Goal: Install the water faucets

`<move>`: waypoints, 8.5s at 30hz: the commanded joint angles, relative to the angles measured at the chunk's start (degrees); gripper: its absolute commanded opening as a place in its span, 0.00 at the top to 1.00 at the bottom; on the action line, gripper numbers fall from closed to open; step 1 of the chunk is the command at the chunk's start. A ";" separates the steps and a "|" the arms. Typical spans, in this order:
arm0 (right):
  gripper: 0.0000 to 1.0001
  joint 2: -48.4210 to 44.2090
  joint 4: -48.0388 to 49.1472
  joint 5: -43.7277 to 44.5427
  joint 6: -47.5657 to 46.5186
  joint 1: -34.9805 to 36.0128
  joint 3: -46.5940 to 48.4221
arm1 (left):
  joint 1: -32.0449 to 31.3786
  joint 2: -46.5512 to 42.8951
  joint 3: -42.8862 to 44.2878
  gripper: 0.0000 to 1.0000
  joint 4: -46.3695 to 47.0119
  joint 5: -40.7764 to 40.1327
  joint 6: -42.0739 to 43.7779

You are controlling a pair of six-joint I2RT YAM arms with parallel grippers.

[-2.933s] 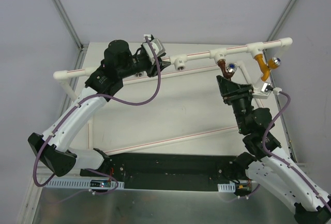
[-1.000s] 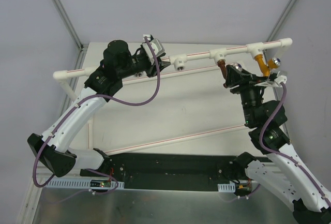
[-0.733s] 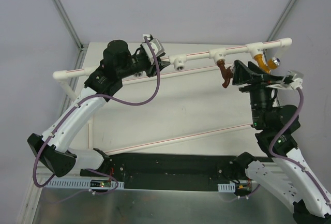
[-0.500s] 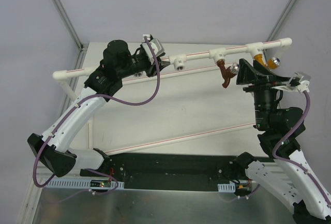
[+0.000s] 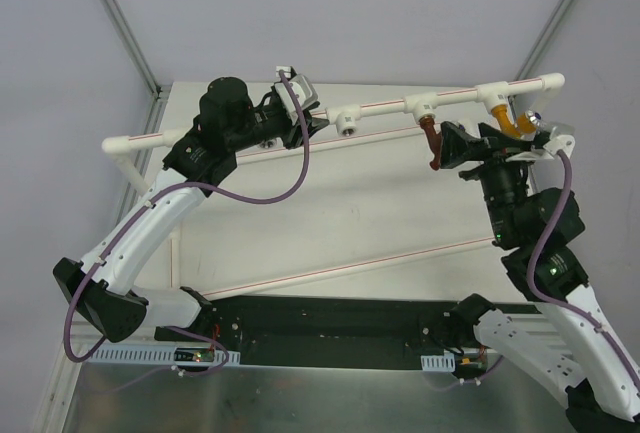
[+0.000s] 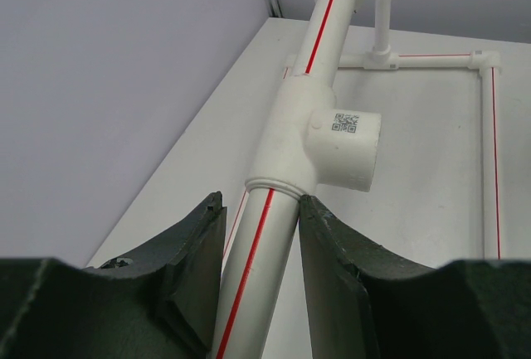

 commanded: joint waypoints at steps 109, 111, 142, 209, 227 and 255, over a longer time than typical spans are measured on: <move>0.25 -3.12 -10.54 -29.62 -89.26 -0.81 -5.86 | 0.10 5.15 -6.48 0.96 -27.38 -1.79 -5.48; 0.35 -2.33 -10.45 -28.21 -89.44 -0.72 -5.86 | 0.10 5.33 -6.57 0.96 -27.38 -1.70 -5.48; 1.00 -6.37 0.35 -21.78 -23.20 -0.37 -21.67 | 0.10 5.59 -6.57 0.95 -27.38 -1.88 -5.48; 0.16 -27.47 -25.63 -3.68 65.84 -0.37 -19.07 | 0.01 5.94 -6.66 0.96 -27.37 -3.72 -5.40; 0.14 -17.71 -12.58 -20.47 -32.20 -0.37 -10.87 | -0.52 6.30 -6.57 0.96 -27.38 -3.28 -5.57; 0.28 2.77 3.17 -22.60 -55.42 0.59 -5.86 | -0.52 6.12 -6.66 0.96 -27.37 -3.63 -5.40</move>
